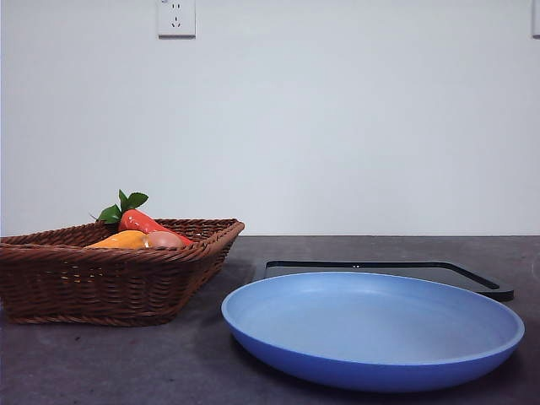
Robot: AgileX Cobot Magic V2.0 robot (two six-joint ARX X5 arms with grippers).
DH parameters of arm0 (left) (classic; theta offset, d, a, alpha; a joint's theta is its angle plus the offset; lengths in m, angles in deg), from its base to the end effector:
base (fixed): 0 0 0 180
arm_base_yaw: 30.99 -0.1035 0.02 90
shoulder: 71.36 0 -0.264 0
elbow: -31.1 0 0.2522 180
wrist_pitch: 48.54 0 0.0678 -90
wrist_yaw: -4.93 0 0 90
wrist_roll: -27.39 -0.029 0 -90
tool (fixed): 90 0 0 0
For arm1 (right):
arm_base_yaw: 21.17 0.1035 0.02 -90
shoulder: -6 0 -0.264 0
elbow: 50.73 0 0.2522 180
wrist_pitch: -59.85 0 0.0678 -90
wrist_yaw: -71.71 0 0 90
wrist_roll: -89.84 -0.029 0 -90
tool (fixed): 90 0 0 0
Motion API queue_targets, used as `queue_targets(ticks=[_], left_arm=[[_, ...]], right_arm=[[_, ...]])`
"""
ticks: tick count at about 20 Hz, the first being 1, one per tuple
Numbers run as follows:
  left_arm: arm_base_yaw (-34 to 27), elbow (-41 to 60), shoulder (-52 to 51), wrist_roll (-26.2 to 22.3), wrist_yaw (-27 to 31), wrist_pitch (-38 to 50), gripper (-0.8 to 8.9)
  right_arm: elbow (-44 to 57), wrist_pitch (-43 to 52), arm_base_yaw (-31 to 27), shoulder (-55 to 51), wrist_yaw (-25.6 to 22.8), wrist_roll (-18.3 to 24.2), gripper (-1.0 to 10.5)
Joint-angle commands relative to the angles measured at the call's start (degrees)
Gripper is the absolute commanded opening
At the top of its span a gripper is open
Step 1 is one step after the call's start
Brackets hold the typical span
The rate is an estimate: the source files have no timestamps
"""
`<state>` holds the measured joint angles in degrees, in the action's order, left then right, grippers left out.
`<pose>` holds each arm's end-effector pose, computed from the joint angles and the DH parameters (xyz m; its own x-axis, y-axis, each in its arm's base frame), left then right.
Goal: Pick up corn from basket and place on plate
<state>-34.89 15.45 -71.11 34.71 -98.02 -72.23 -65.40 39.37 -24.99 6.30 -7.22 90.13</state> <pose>0.0944 -0.0001 0.1578 0.9774 -0.1580 -0.1405 0.1354 0.9781 -0.1581 0.0962 -0.0008 0.1572 0.9864 0.1266 -0.1045 -0.1256 0.9920 0.0154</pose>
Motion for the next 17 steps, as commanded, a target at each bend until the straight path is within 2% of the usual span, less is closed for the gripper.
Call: queue_targets(ticks=[1,3,7,11,17], left_arm=[[-0.22,1.33,-0.07,6.99,-0.07,-0.83,0.04],[-0.22,1.29,-0.07,9.57,-0.07,-0.79,0.04],[-0.22,0.31,-0.07,15.21,-0.42,-0.85,0.04],[-0.22,-2.43,0.15,17.68,-2.82,-1.18,0.04],[-0.22,-8.24,4.15,18.82,-6.05,-5.16,0.05]], right_arm=[[0.22,1.07,-0.07,-0.09,1.01,-10.71,0.0],[0.15,1.20,-0.09,-0.09,0.70,-12.44,0.0],[-0.48,0.96,-0.09,-0.09,1.84,-18.75,0.0],[-3.41,0.20,-0.07,-0.02,2.89,-23.76,0.0],[-11.08,-4.11,-0.07,2.25,3.08,-23.32,0.0]])
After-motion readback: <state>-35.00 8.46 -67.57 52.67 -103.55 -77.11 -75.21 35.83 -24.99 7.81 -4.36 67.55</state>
